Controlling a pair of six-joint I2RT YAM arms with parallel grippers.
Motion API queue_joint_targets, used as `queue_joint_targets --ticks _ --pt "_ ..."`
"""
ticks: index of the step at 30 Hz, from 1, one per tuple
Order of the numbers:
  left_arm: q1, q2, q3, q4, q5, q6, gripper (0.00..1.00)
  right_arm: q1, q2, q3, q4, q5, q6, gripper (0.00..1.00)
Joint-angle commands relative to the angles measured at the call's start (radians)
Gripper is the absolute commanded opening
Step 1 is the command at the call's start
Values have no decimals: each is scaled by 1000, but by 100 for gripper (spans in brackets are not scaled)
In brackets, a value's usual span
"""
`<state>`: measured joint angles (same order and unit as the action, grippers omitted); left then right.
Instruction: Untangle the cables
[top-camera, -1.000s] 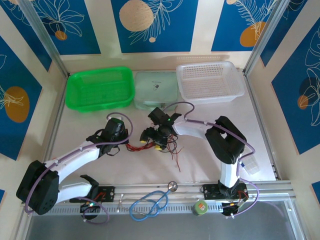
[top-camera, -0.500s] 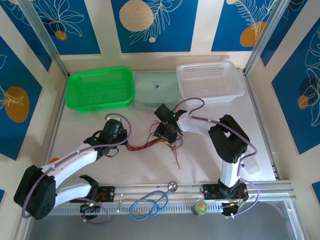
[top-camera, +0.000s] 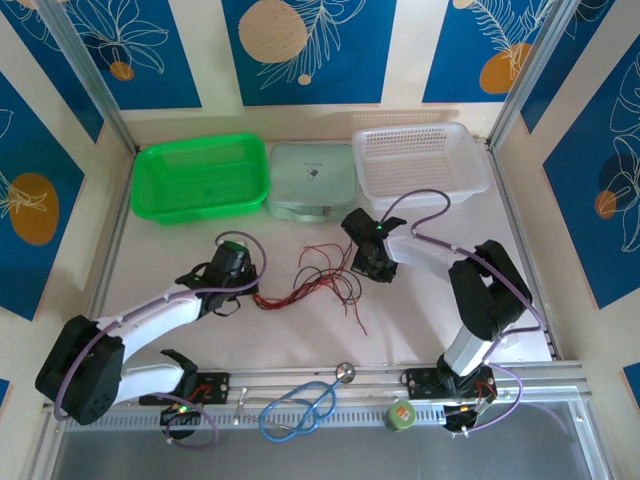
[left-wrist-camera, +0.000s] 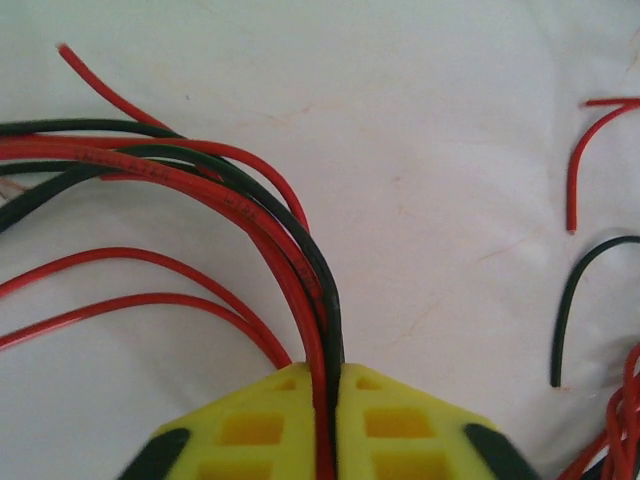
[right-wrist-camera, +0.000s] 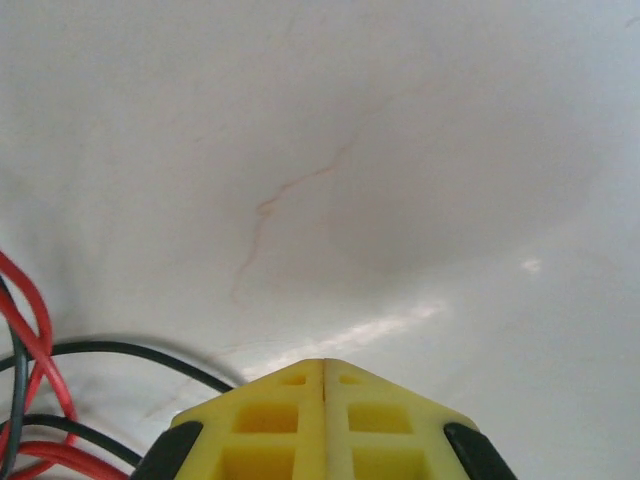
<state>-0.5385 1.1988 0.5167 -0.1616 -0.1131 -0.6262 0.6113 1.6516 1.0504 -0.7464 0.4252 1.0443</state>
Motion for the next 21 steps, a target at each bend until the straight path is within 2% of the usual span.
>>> queue_joint_targets --ticks 1,4,8,10,12,15,18,21 --pt "9 7 -4 32 50 -3 31 -7 -72 -4 -81 76 -101 0" --pt "8 -27 23 -18 50 18 53 4 -126 14 -99 37 -212 0" --pt "6 -111 101 -165 17 62 62 29 -183 48 -143 -90 -310 6" --pt "5 -146 150 -248 16 79 63 47 -206 64 -157 -158 -332 9" --pt "0 -172 193 -313 39 94 58 68 -224 75 -159 -231 -345 13" --pt "-19 -174 256 -377 128 119 51 90 -229 90 -158 -335 -329 17" --pt "-87 -110 312 -400 214 169 48 102 -238 82 -129 -391 -287 17" --pt "-193 37 387 -406 264 256 47 92 -267 51 -84 -419 -249 17"
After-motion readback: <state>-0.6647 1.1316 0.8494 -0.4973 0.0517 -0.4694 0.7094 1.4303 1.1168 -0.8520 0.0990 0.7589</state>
